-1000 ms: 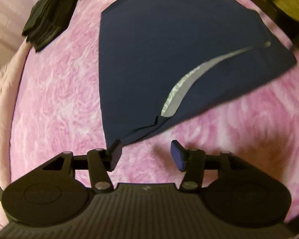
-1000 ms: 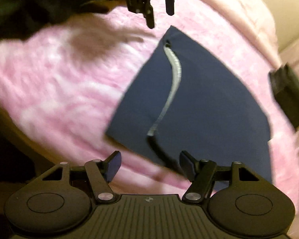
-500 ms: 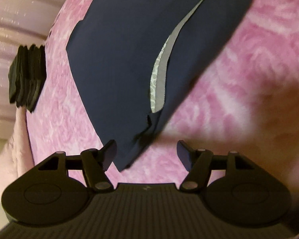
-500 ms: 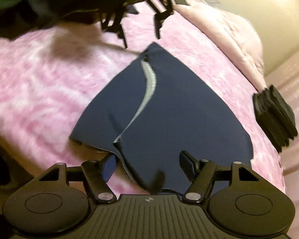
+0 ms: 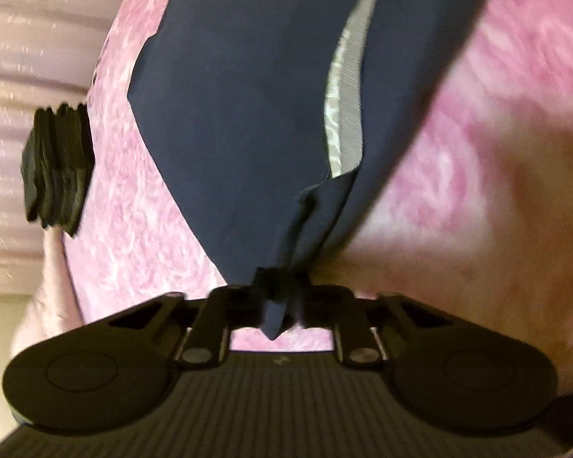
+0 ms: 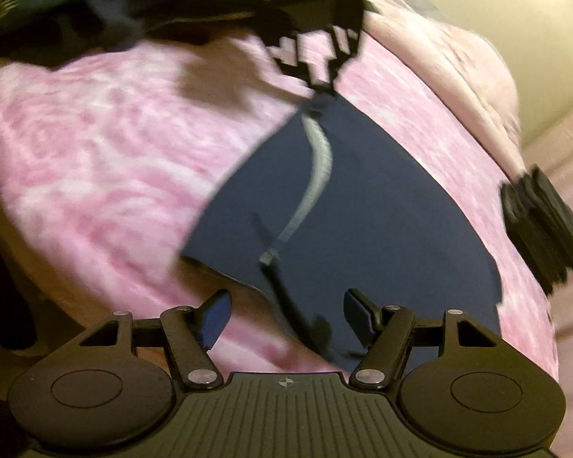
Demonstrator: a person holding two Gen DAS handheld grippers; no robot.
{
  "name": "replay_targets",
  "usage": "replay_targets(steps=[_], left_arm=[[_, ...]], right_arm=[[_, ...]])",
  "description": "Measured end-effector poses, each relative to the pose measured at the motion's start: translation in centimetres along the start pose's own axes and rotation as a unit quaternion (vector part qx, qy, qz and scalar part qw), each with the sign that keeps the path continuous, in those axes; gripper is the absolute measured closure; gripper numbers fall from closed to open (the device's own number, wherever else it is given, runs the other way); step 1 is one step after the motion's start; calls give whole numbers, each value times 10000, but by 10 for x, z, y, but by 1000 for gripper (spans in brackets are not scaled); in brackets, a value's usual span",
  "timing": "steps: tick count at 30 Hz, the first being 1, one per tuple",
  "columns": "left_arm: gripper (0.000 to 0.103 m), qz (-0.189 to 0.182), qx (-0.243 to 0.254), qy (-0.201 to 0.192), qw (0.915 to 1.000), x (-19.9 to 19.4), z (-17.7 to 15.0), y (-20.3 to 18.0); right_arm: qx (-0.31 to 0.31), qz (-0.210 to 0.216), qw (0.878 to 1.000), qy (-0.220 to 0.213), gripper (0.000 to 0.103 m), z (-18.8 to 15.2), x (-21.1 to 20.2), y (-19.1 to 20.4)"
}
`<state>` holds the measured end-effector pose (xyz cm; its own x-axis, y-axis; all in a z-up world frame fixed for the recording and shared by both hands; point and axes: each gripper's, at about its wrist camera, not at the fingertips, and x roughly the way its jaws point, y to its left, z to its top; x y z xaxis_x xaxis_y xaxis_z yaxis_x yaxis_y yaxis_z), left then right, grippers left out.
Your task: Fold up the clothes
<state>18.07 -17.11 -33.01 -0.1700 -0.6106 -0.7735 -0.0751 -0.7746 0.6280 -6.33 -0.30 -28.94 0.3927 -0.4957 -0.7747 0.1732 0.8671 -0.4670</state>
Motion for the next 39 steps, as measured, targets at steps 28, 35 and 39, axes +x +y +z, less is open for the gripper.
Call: replay_targets(steps=[28, 35, 39], left_arm=[[99, -282, -650, -191, 9973, -48, 24, 106], [99, -342, -721, -306, 9963, -38, 81, 212], [100, -532, -689, -306, 9957, 0, 133, 268]], right_arm=[[1269, -432, 9910, 16, 100, 15, -35, -87], [3128, -278, 9492, -219, 100, -15, -67, -197], [4329, 36, 9010, -266, 100, -63, -67, -266]])
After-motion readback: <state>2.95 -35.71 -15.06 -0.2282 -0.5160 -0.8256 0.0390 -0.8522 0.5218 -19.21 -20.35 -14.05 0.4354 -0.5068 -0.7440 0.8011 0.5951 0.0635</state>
